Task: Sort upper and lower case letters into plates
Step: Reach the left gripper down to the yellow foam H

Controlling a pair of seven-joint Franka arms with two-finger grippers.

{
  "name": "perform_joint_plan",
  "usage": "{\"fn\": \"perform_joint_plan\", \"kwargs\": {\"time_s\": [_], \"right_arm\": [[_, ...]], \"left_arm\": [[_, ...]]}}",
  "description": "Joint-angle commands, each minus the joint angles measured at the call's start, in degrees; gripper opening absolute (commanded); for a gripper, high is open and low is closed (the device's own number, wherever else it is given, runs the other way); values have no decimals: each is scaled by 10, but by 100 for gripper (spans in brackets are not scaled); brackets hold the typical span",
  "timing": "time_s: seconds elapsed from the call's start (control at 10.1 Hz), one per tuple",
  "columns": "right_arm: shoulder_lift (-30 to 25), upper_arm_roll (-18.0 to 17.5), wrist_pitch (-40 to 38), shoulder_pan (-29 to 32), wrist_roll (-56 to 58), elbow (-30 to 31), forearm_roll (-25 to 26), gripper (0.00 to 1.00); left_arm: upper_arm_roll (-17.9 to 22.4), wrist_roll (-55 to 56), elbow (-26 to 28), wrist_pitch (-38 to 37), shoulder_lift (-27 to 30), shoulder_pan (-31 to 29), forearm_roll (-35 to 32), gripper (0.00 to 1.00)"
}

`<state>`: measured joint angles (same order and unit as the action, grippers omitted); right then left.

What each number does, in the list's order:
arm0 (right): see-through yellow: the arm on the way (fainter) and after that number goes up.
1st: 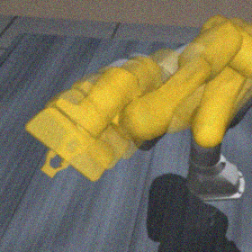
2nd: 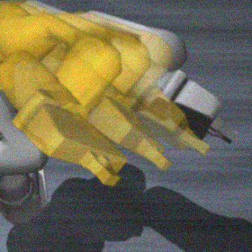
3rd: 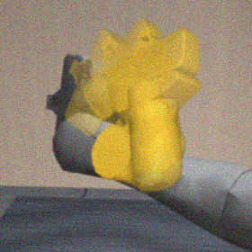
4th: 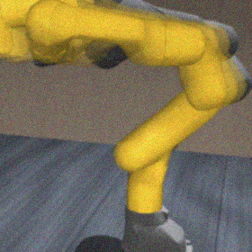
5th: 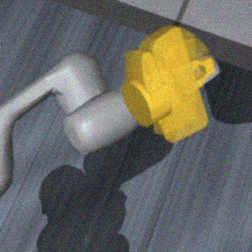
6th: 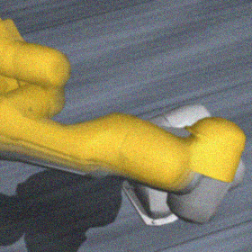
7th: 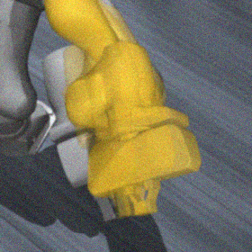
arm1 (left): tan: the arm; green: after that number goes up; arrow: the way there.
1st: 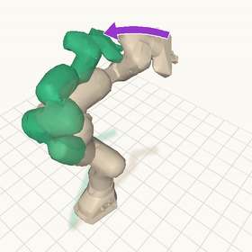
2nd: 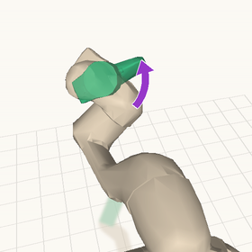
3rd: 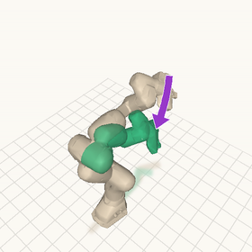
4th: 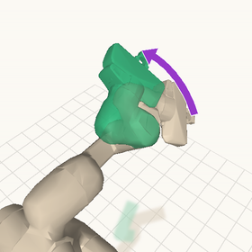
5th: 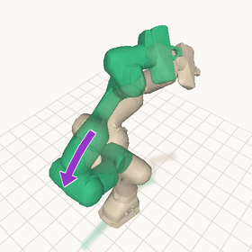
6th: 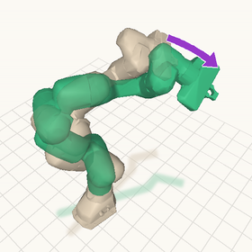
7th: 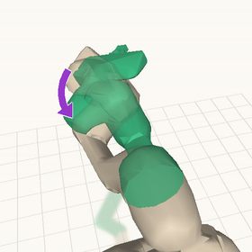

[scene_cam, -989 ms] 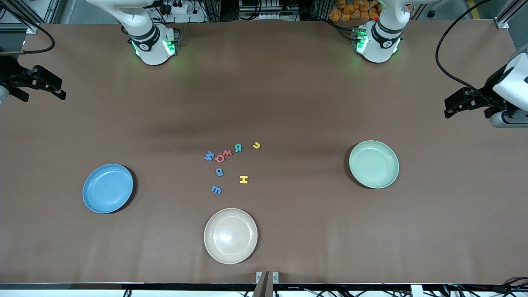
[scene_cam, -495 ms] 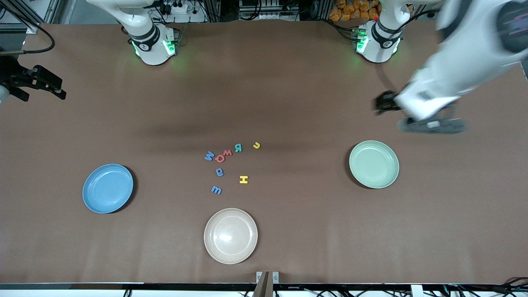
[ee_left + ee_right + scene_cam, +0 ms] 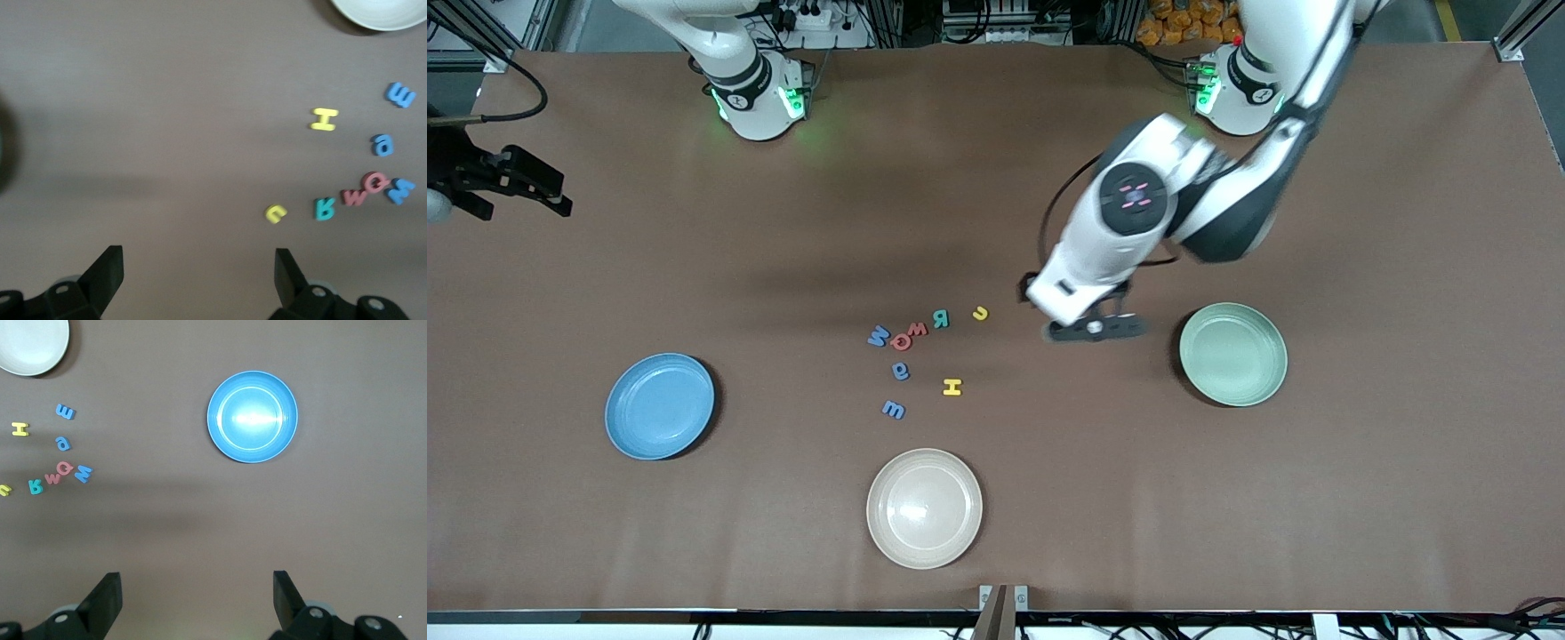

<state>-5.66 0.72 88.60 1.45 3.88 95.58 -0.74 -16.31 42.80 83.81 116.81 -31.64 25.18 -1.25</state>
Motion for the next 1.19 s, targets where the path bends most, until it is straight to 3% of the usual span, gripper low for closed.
{"fn": "perform_joint_plan", "kwargs": {"time_s": [0.0,0.3,0.49,0.79,1.09], "right_arm": [[4,-6,-8,7,-3,-2,0,100],[2,-6,-22,6,-3,-6,0,100],[7,-7,-5,4,-3,-3,0,100],[18,-6,-19,10,-3,-2,2,100],[28,-6,-26,35,-3,-3,15,100]], "left_arm": [[14,8,-29,119,-65,42,-71,100],[25,5,-59,339,-162,70,-156,100],[118,-8,-72,463,-205,132,-194,100],[142,-120,-147,503,-289,169,-194,100],[176,-146,-154,538,-326,201,-195,100]]}}
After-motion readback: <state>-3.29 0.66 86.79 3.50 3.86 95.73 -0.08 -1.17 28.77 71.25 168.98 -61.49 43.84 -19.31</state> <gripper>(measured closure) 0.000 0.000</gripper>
